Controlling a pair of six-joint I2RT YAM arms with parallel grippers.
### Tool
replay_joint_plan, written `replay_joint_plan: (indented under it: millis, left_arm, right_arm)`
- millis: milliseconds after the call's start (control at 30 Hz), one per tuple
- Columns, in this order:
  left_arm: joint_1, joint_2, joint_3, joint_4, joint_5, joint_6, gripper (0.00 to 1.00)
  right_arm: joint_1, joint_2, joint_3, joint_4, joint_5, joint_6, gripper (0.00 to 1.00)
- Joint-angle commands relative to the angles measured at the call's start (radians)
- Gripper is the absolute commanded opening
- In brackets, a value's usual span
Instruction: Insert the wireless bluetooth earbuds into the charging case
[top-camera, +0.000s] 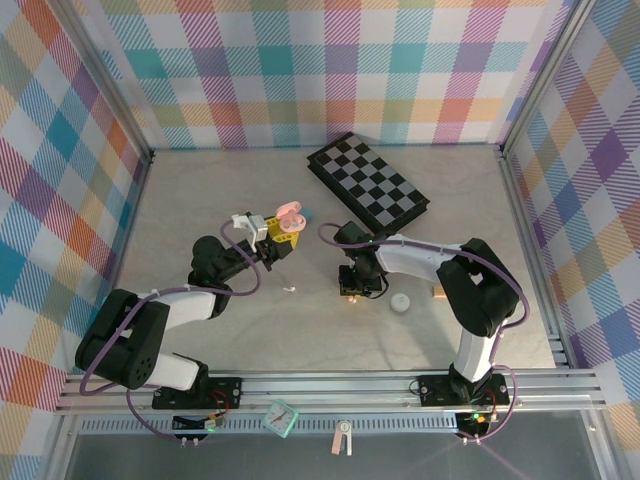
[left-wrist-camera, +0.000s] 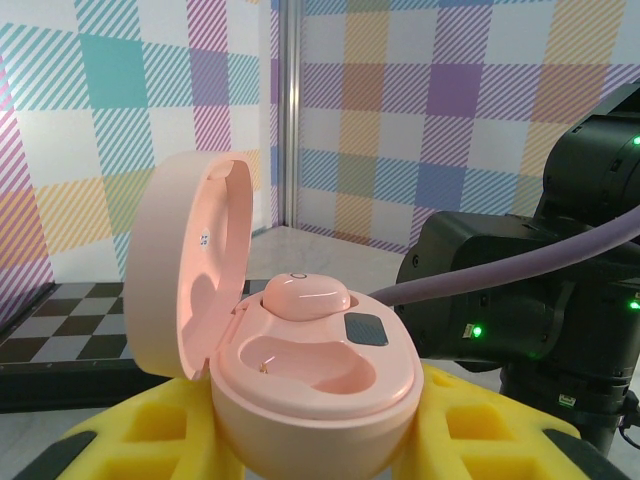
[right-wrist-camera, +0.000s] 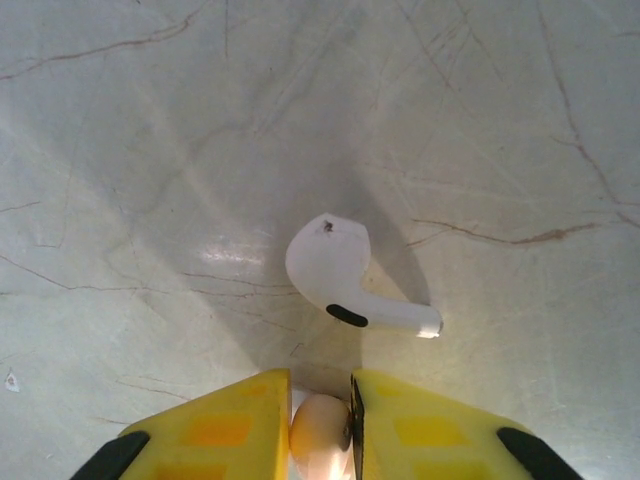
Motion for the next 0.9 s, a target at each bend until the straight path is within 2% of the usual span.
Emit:
replay_joint_plan:
  millis: [0, 267, 467, 633, 867]
  left_arm:
    - [0.012, 0.002, -0.010, 0.066, 0.022, 0.000, 0.20]
    - [0.008, 0.009, 0.003, 0.022, 0.037, 0.018, 0.20]
    - [-0.022, 0.010, 0.018, -0.022, 0.029, 0.038, 0.20]
    - [-0.077, 0.037, 0.042, -0.037, 0.005, 0.063, 0.20]
    - [-0.141, 0.092, 0.078, 0.000, -0.031, 0.077, 0.20]
  right_arm:
    - [0.008, 0.007, 0.007, -0.026, -0.001, 0.019, 0.21]
    - [0.006, -0.082, -0.008, -0.006, 0.018, 0.011, 0.19]
    - [-0.005, -0.246, -0.040, 0.088, -0.010, -0.011, 0.19]
    - [-0.030, -0.386, -0.026, 0.175, -0.115, -0.046, 0.19]
    - [-0.064, -0.488, 0.006, 0.326, -0.272, -0.034, 0.19]
